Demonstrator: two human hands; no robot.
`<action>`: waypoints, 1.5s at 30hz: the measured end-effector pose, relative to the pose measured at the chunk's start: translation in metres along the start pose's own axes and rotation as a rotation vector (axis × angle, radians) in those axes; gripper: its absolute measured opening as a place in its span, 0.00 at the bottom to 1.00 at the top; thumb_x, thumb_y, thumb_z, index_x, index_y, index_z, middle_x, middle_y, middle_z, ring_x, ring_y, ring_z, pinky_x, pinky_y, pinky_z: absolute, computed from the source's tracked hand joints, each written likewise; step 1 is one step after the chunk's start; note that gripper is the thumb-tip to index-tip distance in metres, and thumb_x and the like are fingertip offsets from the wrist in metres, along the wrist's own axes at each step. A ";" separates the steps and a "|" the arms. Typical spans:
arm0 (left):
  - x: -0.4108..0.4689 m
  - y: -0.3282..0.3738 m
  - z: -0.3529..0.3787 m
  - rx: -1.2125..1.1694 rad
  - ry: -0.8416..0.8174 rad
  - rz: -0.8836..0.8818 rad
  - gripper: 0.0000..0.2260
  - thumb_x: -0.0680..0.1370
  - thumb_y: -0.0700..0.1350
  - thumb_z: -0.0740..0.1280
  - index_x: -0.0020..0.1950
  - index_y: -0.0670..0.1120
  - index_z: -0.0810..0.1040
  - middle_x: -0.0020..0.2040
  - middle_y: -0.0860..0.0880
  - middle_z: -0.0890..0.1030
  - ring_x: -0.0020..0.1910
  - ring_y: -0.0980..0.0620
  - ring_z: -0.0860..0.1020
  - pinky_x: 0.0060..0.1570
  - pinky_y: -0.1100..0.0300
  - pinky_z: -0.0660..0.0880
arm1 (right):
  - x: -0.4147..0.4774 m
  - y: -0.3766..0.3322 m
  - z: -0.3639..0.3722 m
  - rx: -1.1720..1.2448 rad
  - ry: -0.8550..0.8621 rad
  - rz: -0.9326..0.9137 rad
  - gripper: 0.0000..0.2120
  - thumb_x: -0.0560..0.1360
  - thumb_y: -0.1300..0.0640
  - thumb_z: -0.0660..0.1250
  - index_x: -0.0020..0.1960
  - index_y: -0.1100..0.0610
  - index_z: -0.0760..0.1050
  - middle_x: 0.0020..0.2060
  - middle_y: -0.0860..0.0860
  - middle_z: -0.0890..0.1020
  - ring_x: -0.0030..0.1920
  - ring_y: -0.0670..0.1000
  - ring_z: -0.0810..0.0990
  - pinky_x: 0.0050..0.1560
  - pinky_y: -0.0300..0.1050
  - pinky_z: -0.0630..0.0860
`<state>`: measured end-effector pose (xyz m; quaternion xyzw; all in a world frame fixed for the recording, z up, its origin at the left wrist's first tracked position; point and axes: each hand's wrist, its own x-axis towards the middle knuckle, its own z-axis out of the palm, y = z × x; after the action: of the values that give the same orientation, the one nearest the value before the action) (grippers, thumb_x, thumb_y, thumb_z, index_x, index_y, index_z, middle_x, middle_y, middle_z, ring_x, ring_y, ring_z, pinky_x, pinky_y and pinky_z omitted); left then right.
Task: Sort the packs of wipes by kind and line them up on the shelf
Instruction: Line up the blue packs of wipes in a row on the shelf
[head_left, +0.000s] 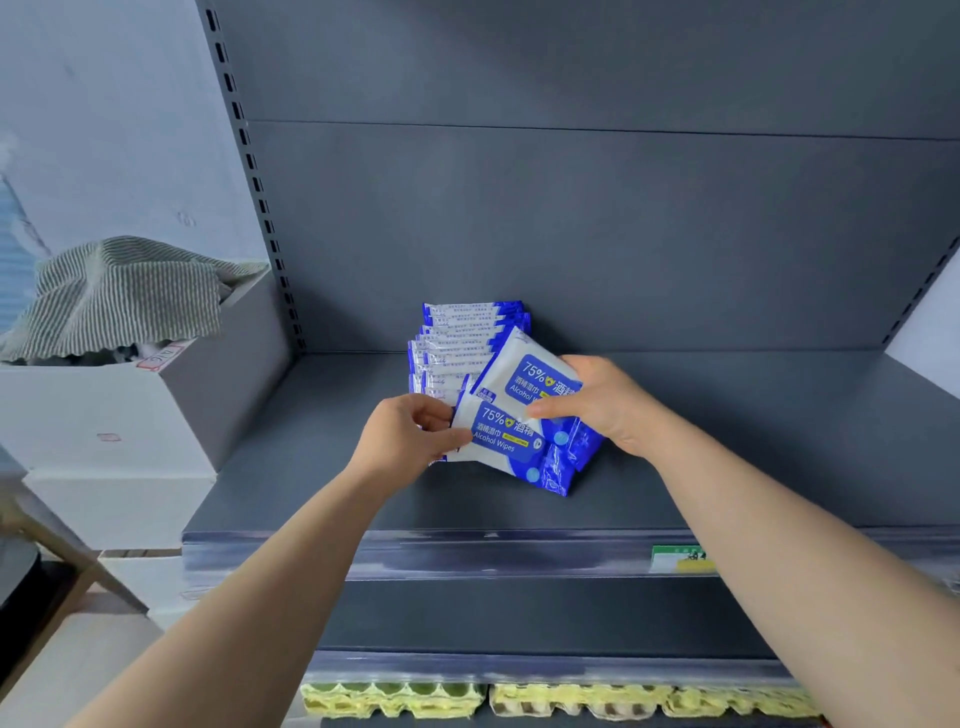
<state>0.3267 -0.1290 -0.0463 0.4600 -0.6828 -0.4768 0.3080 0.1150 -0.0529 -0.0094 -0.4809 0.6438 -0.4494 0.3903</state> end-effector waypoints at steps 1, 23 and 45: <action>0.000 -0.001 0.000 0.037 0.002 0.009 0.12 0.68 0.43 0.78 0.47 0.42 0.79 0.38 0.47 0.83 0.32 0.53 0.78 0.36 0.60 0.77 | 0.000 -0.001 0.001 -0.023 -0.004 -0.005 0.13 0.68 0.66 0.75 0.51 0.60 0.79 0.47 0.54 0.85 0.47 0.53 0.84 0.49 0.47 0.80; -0.005 -0.013 -0.013 0.180 -0.079 0.021 0.30 0.69 0.48 0.77 0.63 0.47 0.62 0.57 0.56 0.76 0.43 0.60 0.79 0.38 0.65 0.77 | -0.015 0.018 0.023 -0.518 0.013 0.101 0.49 0.63 0.45 0.78 0.74 0.54 0.54 0.67 0.48 0.70 0.58 0.45 0.73 0.56 0.43 0.73; 0.062 0.021 -0.014 -0.144 -0.181 -0.074 0.27 0.71 0.55 0.75 0.64 0.47 0.68 0.56 0.49 0.83 0.47 0.51 0.84 0.51 0.50 0.81 | 0.034 -0.007 0.022 -0.075 -0.180 0.072 0.39 0.66 0.62 0.78 0.71 0.53 0.62 0.60 0.47 0.80 0.58 0.47 0.80 0.63 0.50 0.74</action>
<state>0.3082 -0.1885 -0.0228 0.4168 -0.6542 -0.5752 0.2597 0.1296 -0.0910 -0.0113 -0.5099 0.6394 -0.3659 0.4442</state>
